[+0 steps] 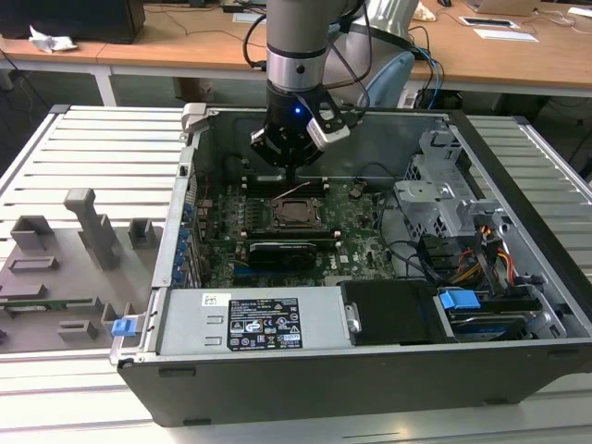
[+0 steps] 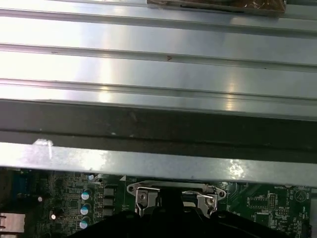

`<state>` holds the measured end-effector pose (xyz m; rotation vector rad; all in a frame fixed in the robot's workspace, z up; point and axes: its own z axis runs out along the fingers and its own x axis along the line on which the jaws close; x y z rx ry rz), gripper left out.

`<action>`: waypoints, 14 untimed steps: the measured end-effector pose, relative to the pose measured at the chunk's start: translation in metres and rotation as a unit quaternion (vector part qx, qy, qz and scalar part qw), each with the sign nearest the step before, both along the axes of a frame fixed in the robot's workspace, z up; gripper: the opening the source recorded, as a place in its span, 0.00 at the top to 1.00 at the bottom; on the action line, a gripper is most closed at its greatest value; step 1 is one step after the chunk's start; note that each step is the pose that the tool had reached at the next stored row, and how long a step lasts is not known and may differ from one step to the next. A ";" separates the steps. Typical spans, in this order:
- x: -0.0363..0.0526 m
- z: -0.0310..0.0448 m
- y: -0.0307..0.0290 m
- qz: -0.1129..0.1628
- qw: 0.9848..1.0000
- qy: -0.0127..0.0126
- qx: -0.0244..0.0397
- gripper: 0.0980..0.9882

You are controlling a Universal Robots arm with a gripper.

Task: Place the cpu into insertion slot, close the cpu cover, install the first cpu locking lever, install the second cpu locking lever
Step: 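Install the first cpu locking lever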

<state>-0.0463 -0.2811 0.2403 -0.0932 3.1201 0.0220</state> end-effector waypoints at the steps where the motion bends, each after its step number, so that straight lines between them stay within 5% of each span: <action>1: 0.0021 -0.0006 0.0007 0.000 1.000 0.000 0.000 0.99; 14: 0.0099 -0.0069 0.0063 0.013 1.000 0.000 0.000 0.99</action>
